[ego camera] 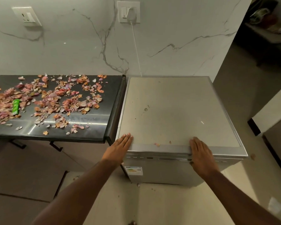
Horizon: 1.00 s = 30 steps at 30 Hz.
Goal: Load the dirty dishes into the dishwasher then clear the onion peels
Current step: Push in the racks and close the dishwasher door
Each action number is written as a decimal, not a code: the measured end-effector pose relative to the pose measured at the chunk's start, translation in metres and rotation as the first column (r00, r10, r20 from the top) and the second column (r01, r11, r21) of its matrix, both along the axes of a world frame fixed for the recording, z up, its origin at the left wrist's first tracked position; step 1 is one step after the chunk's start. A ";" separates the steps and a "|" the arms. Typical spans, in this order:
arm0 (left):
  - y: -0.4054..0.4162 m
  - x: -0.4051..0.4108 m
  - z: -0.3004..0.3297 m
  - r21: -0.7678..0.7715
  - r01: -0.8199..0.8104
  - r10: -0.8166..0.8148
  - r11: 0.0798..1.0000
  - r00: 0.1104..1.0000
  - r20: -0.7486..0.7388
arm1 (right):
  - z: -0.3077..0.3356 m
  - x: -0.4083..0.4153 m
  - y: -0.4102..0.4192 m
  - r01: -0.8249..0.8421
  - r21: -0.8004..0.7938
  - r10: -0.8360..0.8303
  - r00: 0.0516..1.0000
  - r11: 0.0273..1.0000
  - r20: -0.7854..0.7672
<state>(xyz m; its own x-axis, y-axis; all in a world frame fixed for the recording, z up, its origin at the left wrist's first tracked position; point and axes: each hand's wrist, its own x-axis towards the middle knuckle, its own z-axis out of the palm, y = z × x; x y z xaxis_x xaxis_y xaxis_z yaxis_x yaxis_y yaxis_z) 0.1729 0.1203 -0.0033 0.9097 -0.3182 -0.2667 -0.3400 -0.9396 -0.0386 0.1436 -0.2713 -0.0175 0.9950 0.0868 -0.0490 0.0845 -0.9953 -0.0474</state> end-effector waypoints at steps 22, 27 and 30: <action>-0.003 0.004 -0.034 -0.001 0.010 -0.010 1.000 0.980 0.201 | 0.022 0.021 -0.003 0.093 -0.211 -0.127 0.980 0.973 -0.154; -0.004 0.003 -0.032 -0.035 0.008 -0.002 0.999 0.982 0.187 | 0.022 0.022 -0.001 0.102 -0.206 -0.135 0.979 0.973 -0.151; -0.006 0.003 -0.028 -0.043 -0.009 0.016 0.999 0.983 0.181 | 0.026 0.022 0.000 0.089 -0.225 -0.128 0.978 0.970 -0.164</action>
<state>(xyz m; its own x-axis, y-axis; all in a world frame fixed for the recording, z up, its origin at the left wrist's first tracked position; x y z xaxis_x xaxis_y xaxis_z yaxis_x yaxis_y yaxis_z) 0.1758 0.1145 -0.0310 0.9458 -0.3137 -0.0842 -0.3190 -0.9459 -0.0593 0.1651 -0.2710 0.0085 0.9719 -0.0533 -0.2294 -0.0151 -0.9862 0.1651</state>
